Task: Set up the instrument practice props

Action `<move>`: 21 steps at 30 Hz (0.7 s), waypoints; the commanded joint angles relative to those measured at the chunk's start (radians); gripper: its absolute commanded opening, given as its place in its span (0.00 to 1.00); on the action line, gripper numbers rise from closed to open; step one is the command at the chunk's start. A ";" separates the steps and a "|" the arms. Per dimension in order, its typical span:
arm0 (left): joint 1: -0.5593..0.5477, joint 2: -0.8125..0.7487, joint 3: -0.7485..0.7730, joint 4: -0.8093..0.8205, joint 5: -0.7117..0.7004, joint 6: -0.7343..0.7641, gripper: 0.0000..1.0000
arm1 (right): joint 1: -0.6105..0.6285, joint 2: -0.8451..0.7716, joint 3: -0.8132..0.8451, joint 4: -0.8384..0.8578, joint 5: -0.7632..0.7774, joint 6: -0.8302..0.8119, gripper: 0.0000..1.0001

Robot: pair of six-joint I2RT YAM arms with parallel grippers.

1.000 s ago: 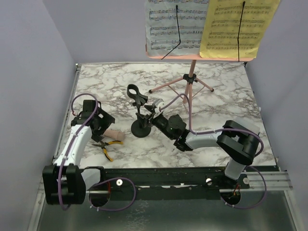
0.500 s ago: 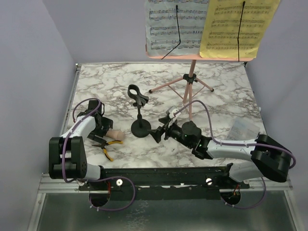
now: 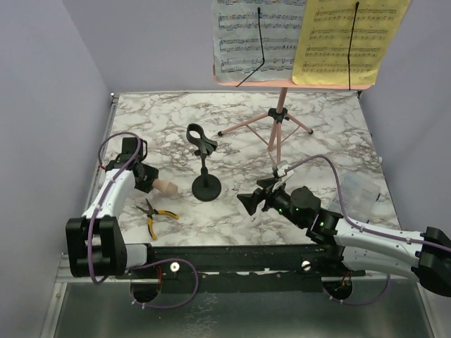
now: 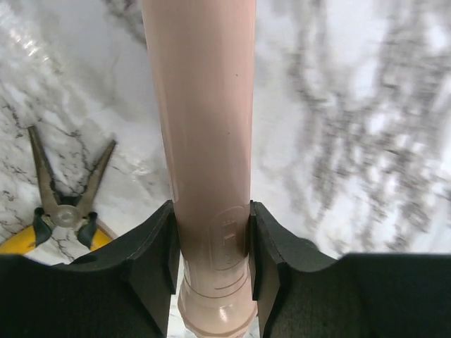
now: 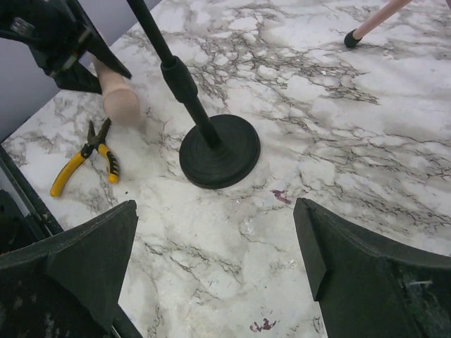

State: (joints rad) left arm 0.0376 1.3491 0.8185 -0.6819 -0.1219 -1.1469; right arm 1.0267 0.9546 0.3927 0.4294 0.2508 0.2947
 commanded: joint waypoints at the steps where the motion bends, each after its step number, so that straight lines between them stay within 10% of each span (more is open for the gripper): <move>1: 0.001 -0.167 0.064 0.021 -0.032 0.073 0.10 | 0.006 -0.002 0.019 -0.054 0.042 -0.022 1.00; 14: 0.000 -0.334 -0.006 0.158 0.393 0.456 0.06 | -0.008 0.390 0.305 0.095 -0.120 -0.034 1.00; 21: -0.001 -0.318 -0.002 0.185 0.610 0.573 0.00 | -0.008 0.631 0.294 0.674 -0.091 -0.264 1.00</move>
State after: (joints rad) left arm 0.0372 1.0321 0.8062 -0.5499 0.2932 -0.6987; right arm 1.0218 1.4445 0.6693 0.7776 0.1631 0.1799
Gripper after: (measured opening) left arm 0.425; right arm 0.996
